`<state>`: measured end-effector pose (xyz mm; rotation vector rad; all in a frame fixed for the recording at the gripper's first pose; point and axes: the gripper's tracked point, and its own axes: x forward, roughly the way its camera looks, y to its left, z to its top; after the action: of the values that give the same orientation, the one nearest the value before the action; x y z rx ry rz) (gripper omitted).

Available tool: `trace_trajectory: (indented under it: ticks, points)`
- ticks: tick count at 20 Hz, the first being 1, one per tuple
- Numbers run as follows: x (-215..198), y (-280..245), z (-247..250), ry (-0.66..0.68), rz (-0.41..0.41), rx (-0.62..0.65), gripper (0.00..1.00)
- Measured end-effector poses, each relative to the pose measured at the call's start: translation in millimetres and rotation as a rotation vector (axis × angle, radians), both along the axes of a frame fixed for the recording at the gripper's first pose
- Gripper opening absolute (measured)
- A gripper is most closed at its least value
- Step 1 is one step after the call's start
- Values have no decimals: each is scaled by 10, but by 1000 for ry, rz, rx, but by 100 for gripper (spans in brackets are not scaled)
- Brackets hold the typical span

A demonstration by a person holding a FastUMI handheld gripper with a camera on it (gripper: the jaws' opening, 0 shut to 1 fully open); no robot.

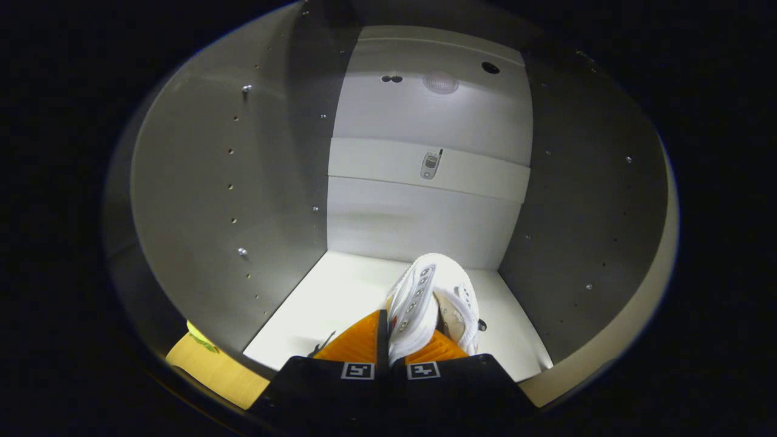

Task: Open the shoe cabinet door, grab the shoes and put them into the shoe cabinet, then close the shoe cabinet door.

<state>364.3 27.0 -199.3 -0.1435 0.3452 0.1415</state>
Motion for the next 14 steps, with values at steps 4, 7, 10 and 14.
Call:
trace_trajectory:
  ticks: [4,7,10,14]
  points:
    - [336,-22,-69,11,-6,10,5]
    - [511,-51,-180,34,-4,6,5]
    - [589,-70,-235,38,5,5,5]
    - [671,-46,-278,37,32,6,5]
